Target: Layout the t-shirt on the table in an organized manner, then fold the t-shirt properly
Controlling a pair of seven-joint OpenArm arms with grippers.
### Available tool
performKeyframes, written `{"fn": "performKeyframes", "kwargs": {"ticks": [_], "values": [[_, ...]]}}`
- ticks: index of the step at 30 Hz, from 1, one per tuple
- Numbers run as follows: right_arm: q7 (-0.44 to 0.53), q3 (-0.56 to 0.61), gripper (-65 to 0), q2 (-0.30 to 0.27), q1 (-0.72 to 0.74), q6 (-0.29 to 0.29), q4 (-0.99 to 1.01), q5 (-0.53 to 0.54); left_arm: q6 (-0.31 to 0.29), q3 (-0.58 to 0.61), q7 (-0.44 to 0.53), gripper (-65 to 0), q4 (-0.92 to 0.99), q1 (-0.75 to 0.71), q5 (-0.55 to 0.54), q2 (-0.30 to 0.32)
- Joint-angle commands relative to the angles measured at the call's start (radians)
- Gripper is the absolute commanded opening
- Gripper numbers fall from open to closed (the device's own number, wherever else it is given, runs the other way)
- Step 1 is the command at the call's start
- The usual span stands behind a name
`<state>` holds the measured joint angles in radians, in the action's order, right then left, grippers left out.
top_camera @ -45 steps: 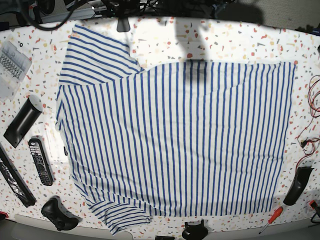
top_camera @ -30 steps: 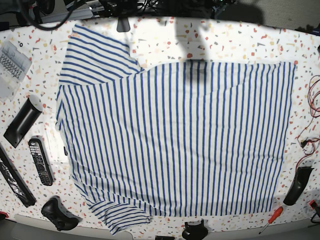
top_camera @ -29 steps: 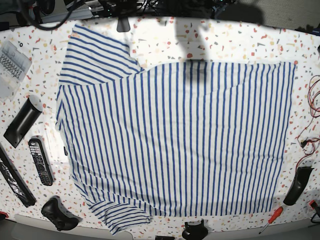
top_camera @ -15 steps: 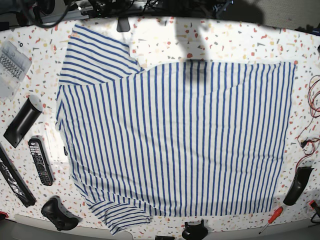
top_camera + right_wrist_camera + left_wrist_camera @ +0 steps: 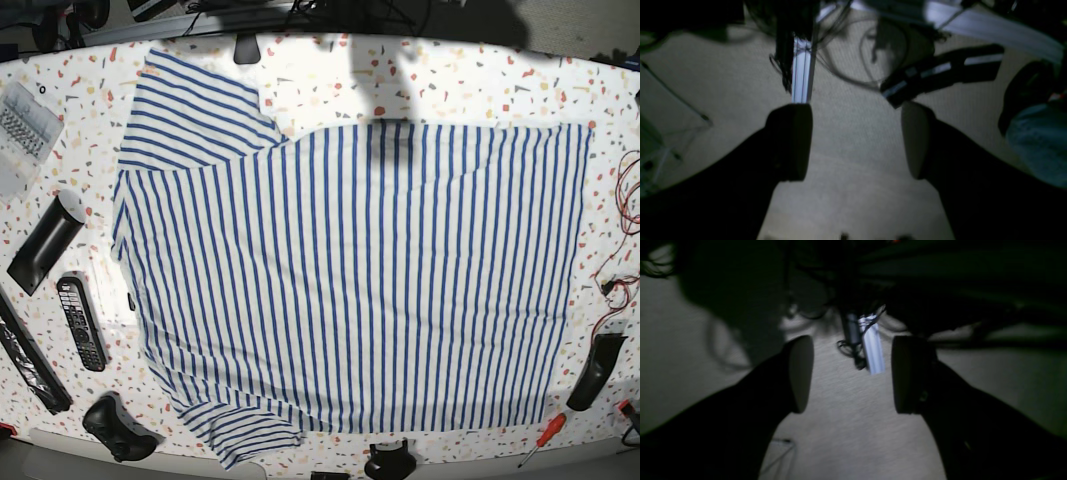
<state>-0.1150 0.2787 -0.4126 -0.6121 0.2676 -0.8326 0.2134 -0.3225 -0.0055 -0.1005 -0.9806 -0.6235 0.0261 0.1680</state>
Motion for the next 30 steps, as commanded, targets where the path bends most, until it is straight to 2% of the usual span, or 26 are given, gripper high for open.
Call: {"fn": "performKeyframes", "kwargs": {"ticks": [1,7,10,16,20,23,25,30], "values": [[-0.019,-0.003,-24.6,-0.023,-0.057,0.006,-0.038,0.012,-0.006,0.000,0.008,-31.5,-0.035,-0.040,-0.011,0.016],[-0.137,-0.013,-24.6,-0.105,-0.286,0.006,-0.328,0.108,-0.006,-0.002,-0.113,-31.5,-0.230,-0.178,-0.165,0.085],[-0.140,-0.064,-24.6,-0.127,-0.406,0.006,-0.491,0.107,-0.006,-0.003,-0.189,-31.5,-0.341,-0.235,-0.166,0.101],[-0.163,-0.241,-24.6,-0.130,-0.608,0.006,-0.797,0.104,-0.003,-0.061,-0.297,-31.5,-0.587,-0.339,-0.167,0.098],[-0.275,-0.363,-24.6,-0.130,-0.661,0.006,-0.960,0.104,0.052,-0.125,-0.331,-31.5,-0.775,-0.394,-0.166,0.098],[-0.343,-0.457,-24.6,-0.131,-0.674,0.010,-1.065,0.105,0.062,-0.179,-0.420,-31.5,-0.918,-0.405,-0.166,0.099],[-0.350,-0.508,-24.6,-0.134,-0.674,0.011,-1.125,0.105,0.062,-0.210,-0.463,-31.5,-1.009,-0.404,-0.166,0.099],[-0.350,-0.592,-24.6,-0.157,-0.659,0.013,-1.250,0.104,0.046,-0.234,-0.468,-31.5,-1.182,-0.385,-0.166,0.118]]}}
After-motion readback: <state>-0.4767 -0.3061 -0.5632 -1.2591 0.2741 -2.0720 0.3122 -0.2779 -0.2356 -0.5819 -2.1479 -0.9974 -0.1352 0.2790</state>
